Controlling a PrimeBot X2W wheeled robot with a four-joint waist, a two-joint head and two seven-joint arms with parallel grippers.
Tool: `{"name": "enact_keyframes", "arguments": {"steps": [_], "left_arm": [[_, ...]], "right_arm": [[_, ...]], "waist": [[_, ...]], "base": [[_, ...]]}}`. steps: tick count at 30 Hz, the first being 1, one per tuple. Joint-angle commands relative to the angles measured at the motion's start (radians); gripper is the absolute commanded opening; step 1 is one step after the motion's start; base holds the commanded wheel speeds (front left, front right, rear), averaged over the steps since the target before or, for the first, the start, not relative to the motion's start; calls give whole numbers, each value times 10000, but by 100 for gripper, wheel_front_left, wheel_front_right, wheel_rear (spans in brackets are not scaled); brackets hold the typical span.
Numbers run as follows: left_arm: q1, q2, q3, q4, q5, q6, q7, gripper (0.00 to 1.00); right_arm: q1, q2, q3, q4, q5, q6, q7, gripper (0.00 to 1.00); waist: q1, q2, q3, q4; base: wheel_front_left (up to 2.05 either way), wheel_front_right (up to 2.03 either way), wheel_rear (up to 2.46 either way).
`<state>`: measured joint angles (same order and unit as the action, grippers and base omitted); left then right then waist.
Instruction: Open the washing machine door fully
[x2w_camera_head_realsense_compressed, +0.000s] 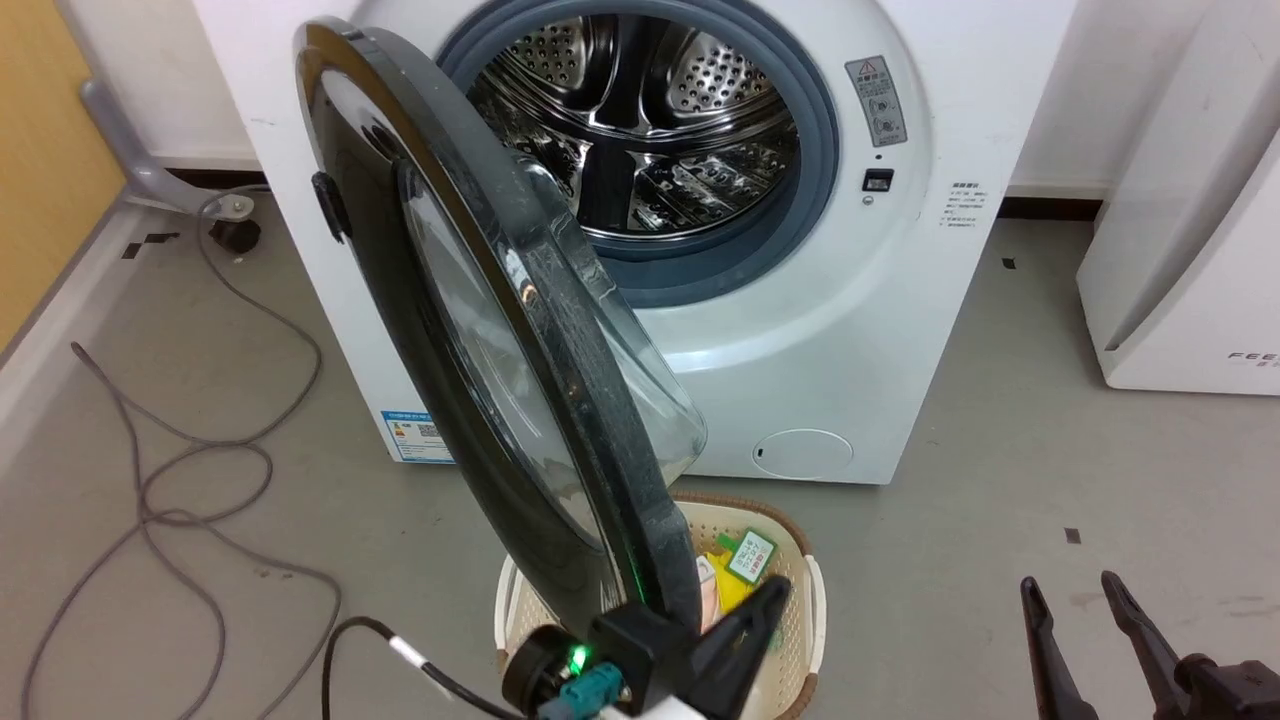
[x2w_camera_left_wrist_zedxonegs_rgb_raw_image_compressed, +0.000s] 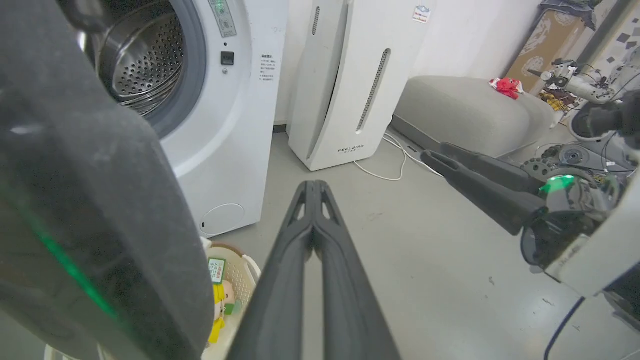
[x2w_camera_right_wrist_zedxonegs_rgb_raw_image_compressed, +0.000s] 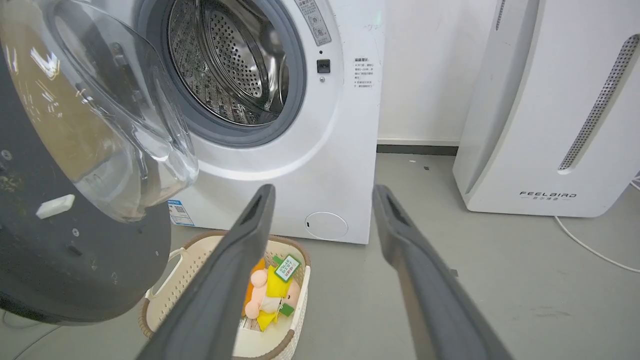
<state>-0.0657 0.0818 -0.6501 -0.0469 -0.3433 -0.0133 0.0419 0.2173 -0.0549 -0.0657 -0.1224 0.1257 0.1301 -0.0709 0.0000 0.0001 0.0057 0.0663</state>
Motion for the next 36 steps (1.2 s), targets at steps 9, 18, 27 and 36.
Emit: {"name": "enact_keyframes", "arguments": {"steps": [9,18,27,36], "left_arm": [[-143,-85,409,394,110,846,-346,0],[505,169,688,-219,149,1515,-266,0],[1328,526,992,-1251,292,2237,-220,0],[1973,799,1578,-2627,413,3011,-289,0]], "right_arm": [[9,47,-57,137,6,6,-24,100],[39,47,-87,279,34,6,-95,100],[12,47,-116,403,49,6,-141,100],[-9,47,-177,476,50,6,-250,100]], "waist": [[0,-1,4,-30],[0,-1,-11,154],[0,-1,-63,790],[0,-1,-25,1501]], "base": [[0,0,0],[0,0,0],[0,0,0],[0,0,0]]}}
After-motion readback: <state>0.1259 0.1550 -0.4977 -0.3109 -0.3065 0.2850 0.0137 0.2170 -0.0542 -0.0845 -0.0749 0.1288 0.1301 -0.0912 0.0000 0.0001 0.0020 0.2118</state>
